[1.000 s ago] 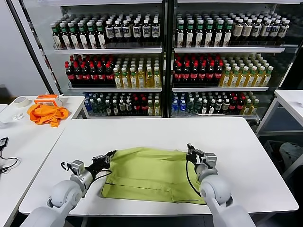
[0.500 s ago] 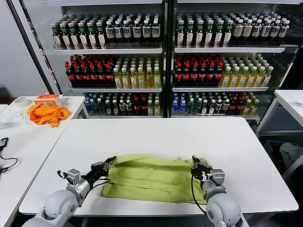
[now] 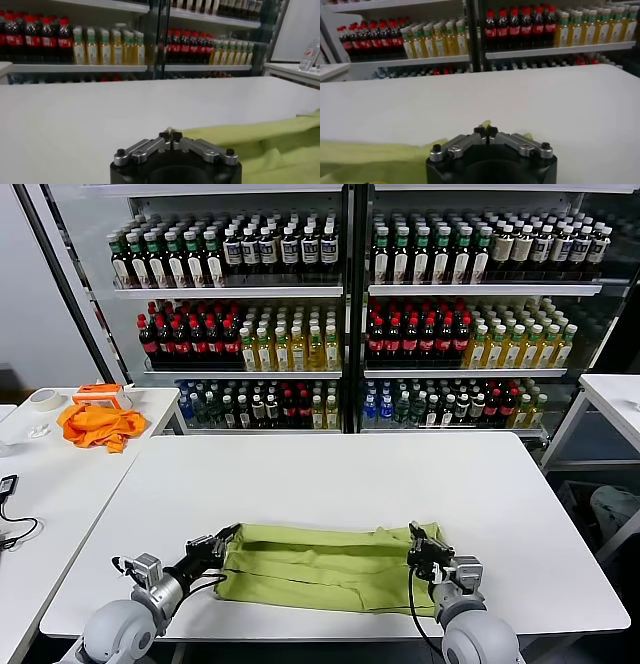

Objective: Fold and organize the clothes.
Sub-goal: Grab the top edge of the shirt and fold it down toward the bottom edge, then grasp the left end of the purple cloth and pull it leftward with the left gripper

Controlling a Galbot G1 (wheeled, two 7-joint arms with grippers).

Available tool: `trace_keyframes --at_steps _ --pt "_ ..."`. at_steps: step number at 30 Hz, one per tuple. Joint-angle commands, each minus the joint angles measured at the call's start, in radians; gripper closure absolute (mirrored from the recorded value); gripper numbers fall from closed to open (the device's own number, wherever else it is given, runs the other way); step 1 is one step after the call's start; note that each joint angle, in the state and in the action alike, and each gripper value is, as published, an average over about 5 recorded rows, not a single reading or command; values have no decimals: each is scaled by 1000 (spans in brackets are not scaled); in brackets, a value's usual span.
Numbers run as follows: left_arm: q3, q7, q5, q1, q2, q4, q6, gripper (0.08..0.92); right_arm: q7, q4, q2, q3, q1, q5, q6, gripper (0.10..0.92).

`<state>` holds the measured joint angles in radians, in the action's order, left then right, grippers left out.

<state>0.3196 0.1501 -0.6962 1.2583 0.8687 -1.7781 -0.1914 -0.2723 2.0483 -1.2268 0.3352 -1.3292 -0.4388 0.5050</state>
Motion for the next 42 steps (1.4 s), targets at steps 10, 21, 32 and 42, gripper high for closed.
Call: trace_keyframes --at_steps 10,21,32,42 --pt "8 -68 58 43 10 -46 -5 874 26 47 23 10 -93 93 20 866" --pt "-58 -484 -43 29 42 -180 -173 567 22 192 7 56 -192 124 18 550" --pt "-96 -602 -32 80 79 -215 -250 247 19 184 -11 63 -212 169 8 244" --pt "-124 -611 -39 58 96 -189 -248 229 17 173 -16 62 -205 184 3 203"
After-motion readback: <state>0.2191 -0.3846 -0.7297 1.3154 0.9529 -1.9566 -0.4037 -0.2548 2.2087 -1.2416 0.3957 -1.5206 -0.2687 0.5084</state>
